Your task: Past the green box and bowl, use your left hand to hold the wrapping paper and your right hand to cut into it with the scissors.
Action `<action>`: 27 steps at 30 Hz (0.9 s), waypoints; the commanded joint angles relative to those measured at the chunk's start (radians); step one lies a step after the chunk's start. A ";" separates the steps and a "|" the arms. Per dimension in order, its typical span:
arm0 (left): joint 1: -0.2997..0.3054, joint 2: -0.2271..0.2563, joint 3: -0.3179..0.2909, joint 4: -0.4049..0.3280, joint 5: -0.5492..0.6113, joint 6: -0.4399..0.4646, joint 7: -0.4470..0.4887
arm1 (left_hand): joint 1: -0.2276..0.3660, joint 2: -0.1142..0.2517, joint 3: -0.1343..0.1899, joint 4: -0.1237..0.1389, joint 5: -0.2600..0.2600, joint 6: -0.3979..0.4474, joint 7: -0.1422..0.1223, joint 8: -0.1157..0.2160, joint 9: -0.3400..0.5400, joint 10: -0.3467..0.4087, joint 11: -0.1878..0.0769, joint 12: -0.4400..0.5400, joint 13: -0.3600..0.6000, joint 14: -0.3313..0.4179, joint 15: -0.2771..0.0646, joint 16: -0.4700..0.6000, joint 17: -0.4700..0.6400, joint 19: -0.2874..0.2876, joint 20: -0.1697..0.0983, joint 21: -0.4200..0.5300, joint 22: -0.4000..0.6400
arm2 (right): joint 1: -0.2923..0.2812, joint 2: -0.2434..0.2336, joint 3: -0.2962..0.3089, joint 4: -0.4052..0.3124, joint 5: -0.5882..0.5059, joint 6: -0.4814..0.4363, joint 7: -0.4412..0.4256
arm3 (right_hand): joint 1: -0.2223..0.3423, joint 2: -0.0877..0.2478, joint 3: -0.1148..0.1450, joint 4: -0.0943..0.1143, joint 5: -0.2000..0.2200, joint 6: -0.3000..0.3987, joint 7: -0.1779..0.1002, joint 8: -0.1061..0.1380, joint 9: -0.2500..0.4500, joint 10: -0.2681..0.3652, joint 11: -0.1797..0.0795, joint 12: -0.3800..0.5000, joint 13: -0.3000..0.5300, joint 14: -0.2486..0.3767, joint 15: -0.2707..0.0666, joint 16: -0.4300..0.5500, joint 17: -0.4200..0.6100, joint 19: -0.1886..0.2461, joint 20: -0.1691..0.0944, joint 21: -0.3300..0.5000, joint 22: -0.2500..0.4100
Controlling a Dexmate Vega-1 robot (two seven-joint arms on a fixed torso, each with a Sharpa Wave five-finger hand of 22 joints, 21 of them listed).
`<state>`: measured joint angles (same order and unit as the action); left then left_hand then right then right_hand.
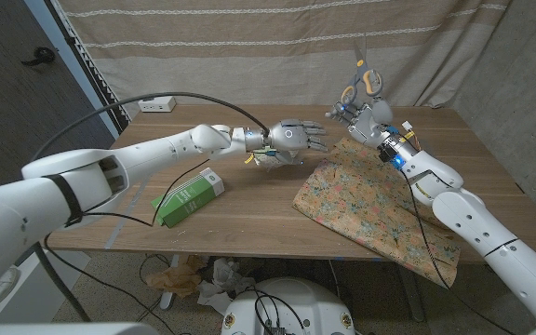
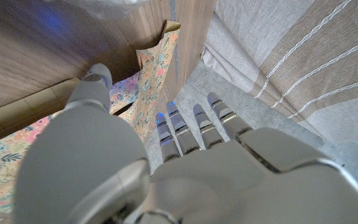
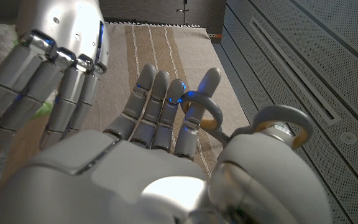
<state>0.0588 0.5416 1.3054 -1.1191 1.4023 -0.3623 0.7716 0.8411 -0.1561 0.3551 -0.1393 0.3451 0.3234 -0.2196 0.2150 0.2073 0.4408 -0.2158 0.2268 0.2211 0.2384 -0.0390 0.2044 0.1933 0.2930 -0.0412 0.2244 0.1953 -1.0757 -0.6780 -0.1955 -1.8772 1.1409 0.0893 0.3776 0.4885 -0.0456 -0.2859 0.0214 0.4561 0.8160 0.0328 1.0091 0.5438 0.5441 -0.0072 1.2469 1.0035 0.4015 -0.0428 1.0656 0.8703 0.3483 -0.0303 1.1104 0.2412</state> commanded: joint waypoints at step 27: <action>-0.030 -0.196 0.186 0.290 -0.043 0.150 0.178 | 0.013 0.028 0.004 -0.003 0.011 0.040 -0.002 0.016 0.002 -0.010 0.001 -0.003 0.005 -0.002 -0.173 -0.004 0.003 0.014 -0.031 0.007 0.001 | -0.027 -0.008 0.028 -0.013 0.007 0.019 -0.010 | 0.004 0.013 -0.002 -0.013 0.002 -0.055 0.077 -0.007 0.009 0.001 -0.003 0.016 -0.008 -0.002 -0.068 0.013 -0.008 0.000 -0.007 0.010 -0.007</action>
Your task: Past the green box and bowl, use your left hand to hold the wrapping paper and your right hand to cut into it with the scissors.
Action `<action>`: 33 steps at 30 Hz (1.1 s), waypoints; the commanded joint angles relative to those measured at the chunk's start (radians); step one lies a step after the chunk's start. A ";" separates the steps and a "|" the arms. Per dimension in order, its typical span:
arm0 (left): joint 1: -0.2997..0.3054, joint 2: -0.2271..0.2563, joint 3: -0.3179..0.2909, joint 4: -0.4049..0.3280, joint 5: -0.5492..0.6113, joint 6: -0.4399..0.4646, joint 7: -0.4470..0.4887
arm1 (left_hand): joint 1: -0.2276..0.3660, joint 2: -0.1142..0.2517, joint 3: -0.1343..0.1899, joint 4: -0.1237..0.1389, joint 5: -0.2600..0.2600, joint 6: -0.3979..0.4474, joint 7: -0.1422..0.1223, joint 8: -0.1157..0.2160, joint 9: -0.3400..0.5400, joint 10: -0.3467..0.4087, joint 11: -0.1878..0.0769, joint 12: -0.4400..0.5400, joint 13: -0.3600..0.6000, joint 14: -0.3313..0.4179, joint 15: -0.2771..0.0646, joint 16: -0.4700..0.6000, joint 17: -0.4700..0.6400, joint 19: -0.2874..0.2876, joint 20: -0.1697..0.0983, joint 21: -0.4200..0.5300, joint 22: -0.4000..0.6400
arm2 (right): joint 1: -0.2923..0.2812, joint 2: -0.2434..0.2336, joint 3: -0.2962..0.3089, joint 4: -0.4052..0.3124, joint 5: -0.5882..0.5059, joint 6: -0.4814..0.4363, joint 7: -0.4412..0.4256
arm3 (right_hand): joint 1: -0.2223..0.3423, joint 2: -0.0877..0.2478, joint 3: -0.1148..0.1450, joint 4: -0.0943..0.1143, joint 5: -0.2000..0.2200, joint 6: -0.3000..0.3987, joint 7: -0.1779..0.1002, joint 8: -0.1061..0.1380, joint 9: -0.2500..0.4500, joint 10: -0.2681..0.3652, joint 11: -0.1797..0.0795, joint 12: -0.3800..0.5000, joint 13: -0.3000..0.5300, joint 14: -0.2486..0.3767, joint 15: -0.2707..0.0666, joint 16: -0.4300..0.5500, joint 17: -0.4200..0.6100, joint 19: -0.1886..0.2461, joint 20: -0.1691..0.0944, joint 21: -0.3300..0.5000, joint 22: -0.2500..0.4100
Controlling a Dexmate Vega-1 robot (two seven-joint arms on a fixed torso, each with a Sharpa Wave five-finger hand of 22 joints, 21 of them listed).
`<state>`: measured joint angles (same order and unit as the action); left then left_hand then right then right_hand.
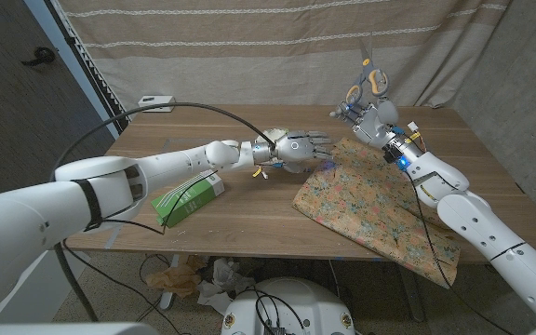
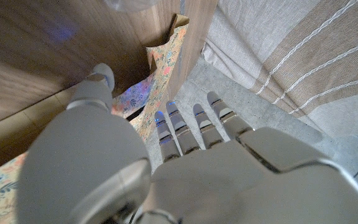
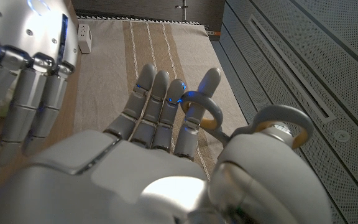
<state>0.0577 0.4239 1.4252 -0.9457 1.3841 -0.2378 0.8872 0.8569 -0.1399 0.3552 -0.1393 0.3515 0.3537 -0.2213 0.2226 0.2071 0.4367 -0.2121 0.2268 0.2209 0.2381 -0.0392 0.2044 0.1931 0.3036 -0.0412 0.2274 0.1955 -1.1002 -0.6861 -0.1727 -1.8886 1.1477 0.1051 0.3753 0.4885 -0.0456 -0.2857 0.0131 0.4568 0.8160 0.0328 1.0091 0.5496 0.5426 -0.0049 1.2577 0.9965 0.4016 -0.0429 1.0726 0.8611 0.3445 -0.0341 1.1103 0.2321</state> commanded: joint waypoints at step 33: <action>-0.081 -0.307 0.239 0.477 -0.166 0.004 0.194 | -0.007 0.025 0.006 0.003 0.005 0.020 0.000 0.009 0.002 -0.003 -0.003 -0.001 0.006 -0.001 -0.172 -0.003 0.004 0.004 -0.031 0.005 0.002 | 0.014 0.008 0.007 0.013 0.004 0.006 0.012 | 0.011 0.017 -0.001 -0.013 0.003 -0.050 0.075 -0.013 0.007 0.000 -0.009 0.014 -0.009 -0.004 -0.071 0.014 -0.006 0.005 -0.006 0.016 -0.003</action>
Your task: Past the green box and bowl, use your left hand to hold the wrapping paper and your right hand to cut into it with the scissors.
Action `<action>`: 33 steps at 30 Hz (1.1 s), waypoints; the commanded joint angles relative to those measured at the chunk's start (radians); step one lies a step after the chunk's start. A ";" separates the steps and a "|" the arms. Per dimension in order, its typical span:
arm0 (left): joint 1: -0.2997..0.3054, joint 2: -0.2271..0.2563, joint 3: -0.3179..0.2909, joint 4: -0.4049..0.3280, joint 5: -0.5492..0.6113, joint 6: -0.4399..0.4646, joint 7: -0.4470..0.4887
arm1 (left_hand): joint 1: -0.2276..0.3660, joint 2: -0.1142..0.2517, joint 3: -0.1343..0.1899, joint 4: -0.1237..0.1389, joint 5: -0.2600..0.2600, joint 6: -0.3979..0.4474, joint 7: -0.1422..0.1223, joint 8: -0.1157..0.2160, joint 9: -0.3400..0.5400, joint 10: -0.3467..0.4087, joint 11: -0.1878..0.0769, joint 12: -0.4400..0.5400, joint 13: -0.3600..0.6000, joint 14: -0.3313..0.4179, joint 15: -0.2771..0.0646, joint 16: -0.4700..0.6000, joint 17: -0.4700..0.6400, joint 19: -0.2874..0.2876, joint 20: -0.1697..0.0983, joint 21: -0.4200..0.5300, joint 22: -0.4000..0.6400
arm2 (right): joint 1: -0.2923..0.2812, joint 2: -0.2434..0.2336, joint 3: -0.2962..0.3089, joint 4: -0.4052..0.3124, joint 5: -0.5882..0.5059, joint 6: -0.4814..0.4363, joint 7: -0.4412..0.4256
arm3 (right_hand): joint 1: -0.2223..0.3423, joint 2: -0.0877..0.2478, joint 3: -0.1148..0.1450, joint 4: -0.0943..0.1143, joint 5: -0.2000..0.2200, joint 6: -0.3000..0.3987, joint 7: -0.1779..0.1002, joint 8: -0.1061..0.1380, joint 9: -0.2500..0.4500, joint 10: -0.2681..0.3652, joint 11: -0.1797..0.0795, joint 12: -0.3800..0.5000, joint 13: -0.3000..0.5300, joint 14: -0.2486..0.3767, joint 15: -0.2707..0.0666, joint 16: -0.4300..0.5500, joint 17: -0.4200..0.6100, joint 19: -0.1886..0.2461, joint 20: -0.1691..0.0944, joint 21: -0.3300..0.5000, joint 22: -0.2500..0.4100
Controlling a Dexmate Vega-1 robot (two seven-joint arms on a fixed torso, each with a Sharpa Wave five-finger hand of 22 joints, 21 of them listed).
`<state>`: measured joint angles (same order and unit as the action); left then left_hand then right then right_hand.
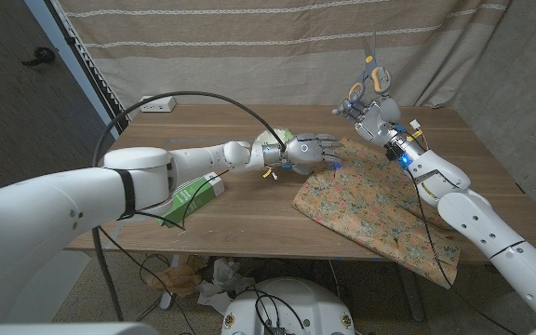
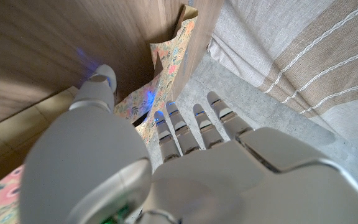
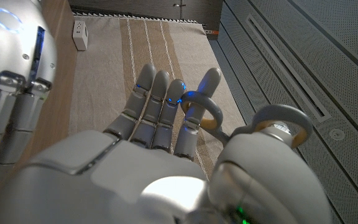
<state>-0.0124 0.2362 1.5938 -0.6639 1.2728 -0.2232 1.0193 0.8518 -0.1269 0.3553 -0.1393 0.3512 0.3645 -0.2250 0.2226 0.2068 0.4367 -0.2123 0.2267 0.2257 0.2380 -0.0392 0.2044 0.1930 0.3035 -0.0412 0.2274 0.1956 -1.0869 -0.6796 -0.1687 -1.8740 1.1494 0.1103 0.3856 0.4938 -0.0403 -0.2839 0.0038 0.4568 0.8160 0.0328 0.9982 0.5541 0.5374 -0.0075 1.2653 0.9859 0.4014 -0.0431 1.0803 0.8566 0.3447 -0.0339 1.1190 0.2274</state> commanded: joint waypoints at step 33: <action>0.010 -0.201 0.134 0.306 -0.177 -0.021 0.012 | 0.046 0.084 0.063 -0.006 -0.046 0.246 0.003 0.058 0.000 0.254 -0.004 0.070 0.019 0.150 -0.177 0.022 0.013 0.050 -0.049 0.014 0.000 | -0.013 -0.005 0.018 -0.019 0.020 -0.007 0.003 | -0.006 0.018 -0.005 -0.004 0.002 -0.047 0.078 -0.010 0.008 -0.001 -0.002 0.018 -0.004 -0.009 -0.069 0.016 -0.011 -0.001 -0.007 0.014 -0.003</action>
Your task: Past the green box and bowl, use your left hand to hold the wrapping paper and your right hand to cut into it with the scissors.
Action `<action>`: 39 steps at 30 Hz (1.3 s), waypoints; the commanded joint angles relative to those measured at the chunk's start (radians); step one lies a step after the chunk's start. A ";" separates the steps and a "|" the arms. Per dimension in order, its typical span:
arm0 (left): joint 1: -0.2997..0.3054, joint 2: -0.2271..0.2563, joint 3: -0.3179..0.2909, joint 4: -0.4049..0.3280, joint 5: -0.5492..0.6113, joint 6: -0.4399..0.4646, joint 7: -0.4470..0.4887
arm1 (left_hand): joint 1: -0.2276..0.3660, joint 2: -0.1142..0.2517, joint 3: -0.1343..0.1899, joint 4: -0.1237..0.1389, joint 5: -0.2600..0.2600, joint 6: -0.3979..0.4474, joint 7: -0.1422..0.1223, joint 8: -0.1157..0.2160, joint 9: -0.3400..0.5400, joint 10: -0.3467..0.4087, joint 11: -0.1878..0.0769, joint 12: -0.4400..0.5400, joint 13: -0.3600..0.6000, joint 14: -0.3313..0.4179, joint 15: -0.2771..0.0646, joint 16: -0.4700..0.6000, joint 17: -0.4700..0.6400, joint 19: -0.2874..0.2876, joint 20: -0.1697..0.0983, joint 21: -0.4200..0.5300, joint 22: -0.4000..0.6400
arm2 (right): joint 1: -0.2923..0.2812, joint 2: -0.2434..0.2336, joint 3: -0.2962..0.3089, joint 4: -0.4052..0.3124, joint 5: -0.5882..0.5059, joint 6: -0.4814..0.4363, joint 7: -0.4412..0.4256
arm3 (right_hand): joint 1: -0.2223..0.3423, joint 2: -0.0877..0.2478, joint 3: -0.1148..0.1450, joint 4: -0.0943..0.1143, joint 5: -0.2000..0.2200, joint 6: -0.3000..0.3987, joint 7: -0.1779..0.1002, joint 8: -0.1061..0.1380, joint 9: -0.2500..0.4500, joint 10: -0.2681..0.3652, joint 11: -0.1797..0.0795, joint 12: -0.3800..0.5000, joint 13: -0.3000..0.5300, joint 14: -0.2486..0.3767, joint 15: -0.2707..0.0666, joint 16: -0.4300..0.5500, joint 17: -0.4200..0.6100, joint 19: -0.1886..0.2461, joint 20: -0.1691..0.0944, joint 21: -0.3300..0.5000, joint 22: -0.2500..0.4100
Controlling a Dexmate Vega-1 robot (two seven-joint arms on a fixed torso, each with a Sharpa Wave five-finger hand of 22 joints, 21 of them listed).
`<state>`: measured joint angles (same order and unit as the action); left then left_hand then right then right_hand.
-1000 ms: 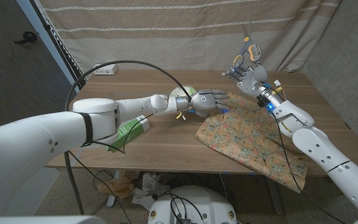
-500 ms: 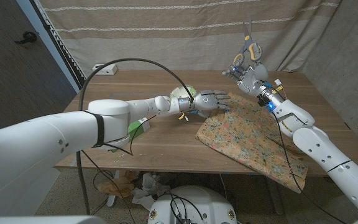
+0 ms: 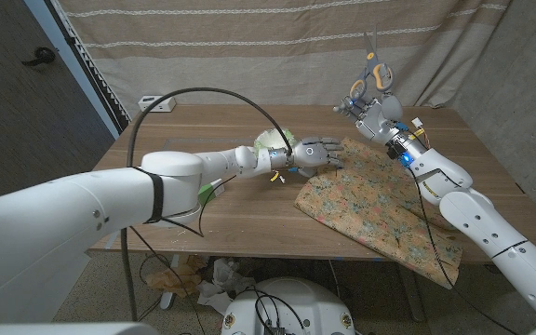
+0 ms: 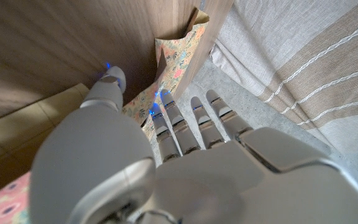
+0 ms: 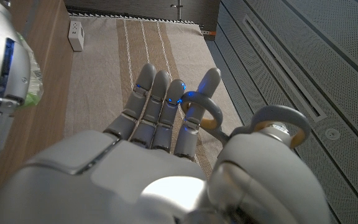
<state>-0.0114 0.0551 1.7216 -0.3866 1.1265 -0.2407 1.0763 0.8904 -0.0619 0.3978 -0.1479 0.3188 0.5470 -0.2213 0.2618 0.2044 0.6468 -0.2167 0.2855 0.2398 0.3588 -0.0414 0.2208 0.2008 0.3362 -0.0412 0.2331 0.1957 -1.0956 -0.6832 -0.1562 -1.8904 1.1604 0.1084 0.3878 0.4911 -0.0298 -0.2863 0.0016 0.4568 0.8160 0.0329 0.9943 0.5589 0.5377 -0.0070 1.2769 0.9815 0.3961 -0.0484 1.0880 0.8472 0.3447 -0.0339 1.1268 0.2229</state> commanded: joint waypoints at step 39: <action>0.095 -0.004 -0.379 0.009 -0.691 -0.256 -0.593 | -0.053 0.258 0.331 0.139 -0.128 0.024 0.009 0.414 0.665 0.204 0.001 0.494 0.757 0.787 -0.192 0.166 0.538 0.067 -0.017 0.313 0.132 | 0.005 0.034 -0.002 0.044 0.030 0.013 0.063 | -0.008 0.016 -0.002 -0.005 0.001 -0.035 0.080 -0.011 0.008 0.001 -0.002 0.015 -0.014 -0.006 -0.066 0.015 -0.016 0.004 -0.011 0.014 -0.004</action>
<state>0.0580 0.0470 1.4875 -0.3698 0.6897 -0.4551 0.7042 0.8057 0.1823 0.7378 -0.0073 0.1919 0.5711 -0.2142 0.6719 0.8637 0.8521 -0.2142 0.6716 0.9904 1.1284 -0.2143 0.3670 0.7072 0.4000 -0.0411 0.5316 0.3215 -1.0981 -0.6637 -0.1497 -1.8671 1.1823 0.1160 0.4243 0.4817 -0.0204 -0.2864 0.0016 0.4568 0.8161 0.0329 0.9868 0.5633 0.5359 -0.0048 1.2840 0.9668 0.3909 -0.0429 1.0951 0.8306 0.3447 -0.0339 1.1335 0.2183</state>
